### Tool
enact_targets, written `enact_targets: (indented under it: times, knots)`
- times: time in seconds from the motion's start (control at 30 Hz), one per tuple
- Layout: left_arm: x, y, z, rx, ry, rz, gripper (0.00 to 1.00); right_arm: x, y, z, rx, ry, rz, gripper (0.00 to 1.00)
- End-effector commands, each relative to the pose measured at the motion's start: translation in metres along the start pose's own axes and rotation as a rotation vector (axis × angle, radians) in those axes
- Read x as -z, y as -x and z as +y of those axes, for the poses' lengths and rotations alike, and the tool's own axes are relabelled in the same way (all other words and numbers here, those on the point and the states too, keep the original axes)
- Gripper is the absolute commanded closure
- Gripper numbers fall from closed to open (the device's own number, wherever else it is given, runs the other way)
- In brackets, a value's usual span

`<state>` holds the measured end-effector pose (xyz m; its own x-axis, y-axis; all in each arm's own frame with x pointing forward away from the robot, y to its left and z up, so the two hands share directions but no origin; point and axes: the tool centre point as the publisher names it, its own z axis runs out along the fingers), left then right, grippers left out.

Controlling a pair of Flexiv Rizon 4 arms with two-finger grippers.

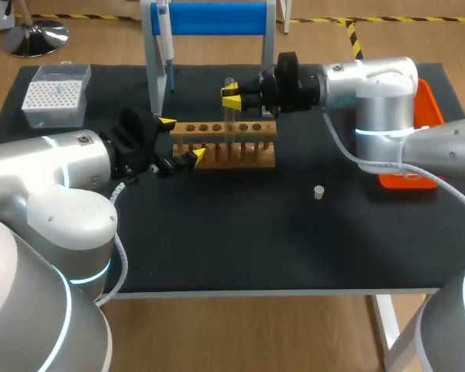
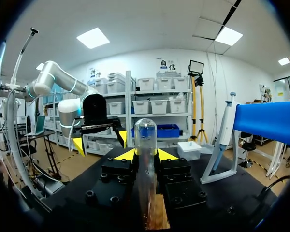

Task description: Invert the test tube, pick up the pipette, mount the tip to pipette, aspirate from beaker and dispense into the tube, eject the tip, return the pipette, and cap with the stopper.

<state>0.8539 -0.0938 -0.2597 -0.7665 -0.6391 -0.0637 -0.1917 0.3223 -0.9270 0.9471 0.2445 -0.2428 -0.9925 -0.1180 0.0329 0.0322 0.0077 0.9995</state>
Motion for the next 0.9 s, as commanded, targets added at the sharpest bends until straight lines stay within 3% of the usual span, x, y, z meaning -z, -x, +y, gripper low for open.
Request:
enact_targets:
  times: [0.03,0.53,0.9]
  knots:
    - [0.001,0.001,0.001,0.0,-0.004,0.004,0.0,0.002,-0.005,0.007,0.004,-0.009,-0.007,1.0]
    - [0.001,0.001,0.001,0.0,-0.004,0.004,0.0,0.005,-0.01,0.031,0.038,-0.015,-0.013,1.0]
    - [0.001,0.001,0.001,0.0,-0.004,0.004,0.0,0.018,-0.03,0.053,0.082,0.0,-0.032,1.0]
